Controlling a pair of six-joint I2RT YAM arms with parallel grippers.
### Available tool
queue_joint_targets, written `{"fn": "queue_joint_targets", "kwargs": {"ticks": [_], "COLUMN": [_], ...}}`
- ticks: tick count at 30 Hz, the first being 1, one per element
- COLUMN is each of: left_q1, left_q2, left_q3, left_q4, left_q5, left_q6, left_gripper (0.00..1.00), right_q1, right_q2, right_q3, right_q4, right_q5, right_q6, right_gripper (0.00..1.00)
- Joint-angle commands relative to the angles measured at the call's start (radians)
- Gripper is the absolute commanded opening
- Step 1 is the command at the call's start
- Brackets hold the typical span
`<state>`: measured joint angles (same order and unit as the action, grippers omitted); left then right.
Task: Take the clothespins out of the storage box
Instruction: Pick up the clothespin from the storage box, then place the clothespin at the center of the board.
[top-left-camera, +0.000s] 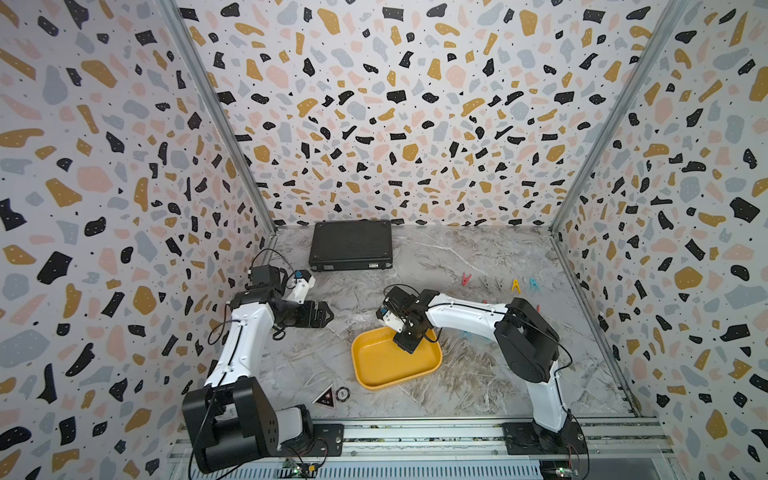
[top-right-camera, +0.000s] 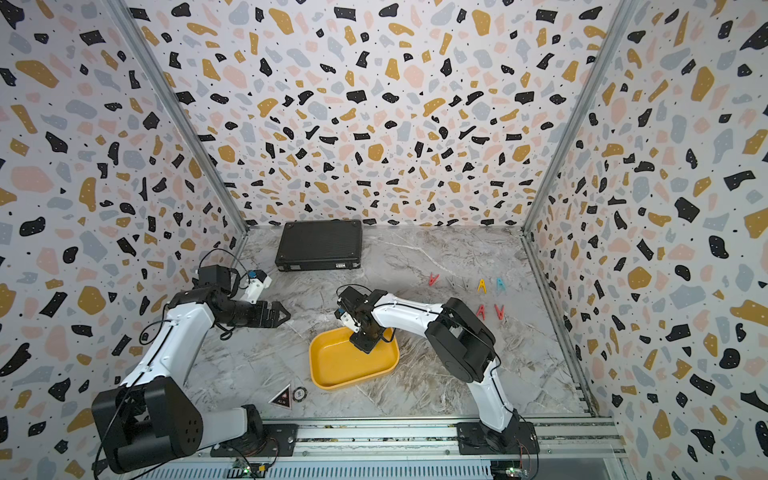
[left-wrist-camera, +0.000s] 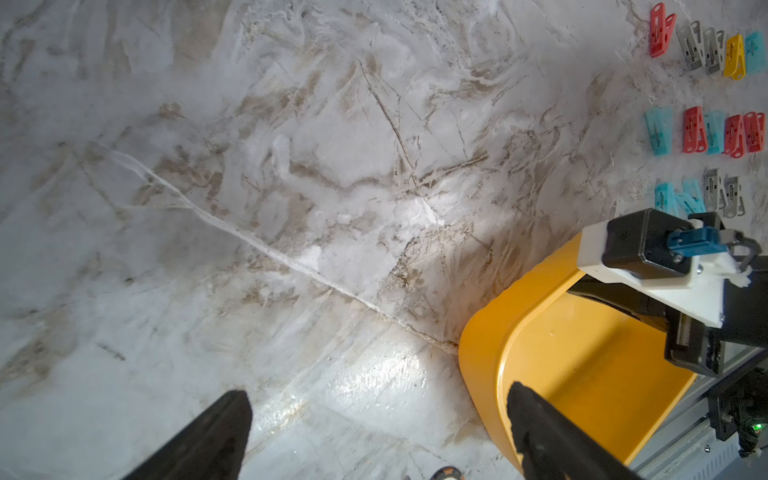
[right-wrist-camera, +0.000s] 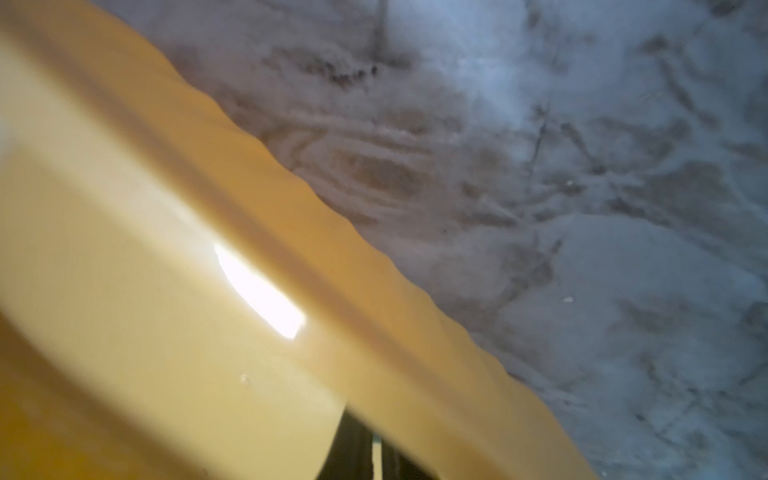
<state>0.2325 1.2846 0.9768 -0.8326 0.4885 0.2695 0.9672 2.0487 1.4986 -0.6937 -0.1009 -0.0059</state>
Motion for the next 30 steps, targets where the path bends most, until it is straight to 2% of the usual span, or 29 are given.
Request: {"fn": "queue_joint_targets", "kwargs": {"ticks": [1, 12, 16, 22, 30], "left_q1": [-0.004, -0.004, -0.004, -0.004, -0.004], "left_q2": [-0.019, -0.017, -0.014, -0.005, 0.002], "left_q3": [-0.008, -0.007, -0.004, 0.002, 0.003], "left_q4": [0.008, 0.006, 0.002, -0.002, -0.007], "left_q5": [0.012, 0.022, 0.033, 0.049, 0.056], "left_q6": [0.011, 0.012, 0.013, 0.012, 0.014], "left_gripper": [1.0, 1.0, 1.0, 1.0, 1.0], "right_q1": [0.018, 0.023, -0.02, -0.19, -0.494], "right_q2": [-0.073, -0.295, -0.389, -0.527, -0.649], "right_q3": [-0.011, -0.055, -0.091, -0.208, -0.382], "right_q4": [-0.007, -0.026, -0.043, -0.081, -0.138], "right_q5": [-0.004, -0.017, 0.012, 0.039, 0.021], "right_q6": [-0.019, 0.052, 0.114, 0.206, 0.252], "right_gripper": [0.0, 0.0, 0.0, 0.0, 0.0]}}
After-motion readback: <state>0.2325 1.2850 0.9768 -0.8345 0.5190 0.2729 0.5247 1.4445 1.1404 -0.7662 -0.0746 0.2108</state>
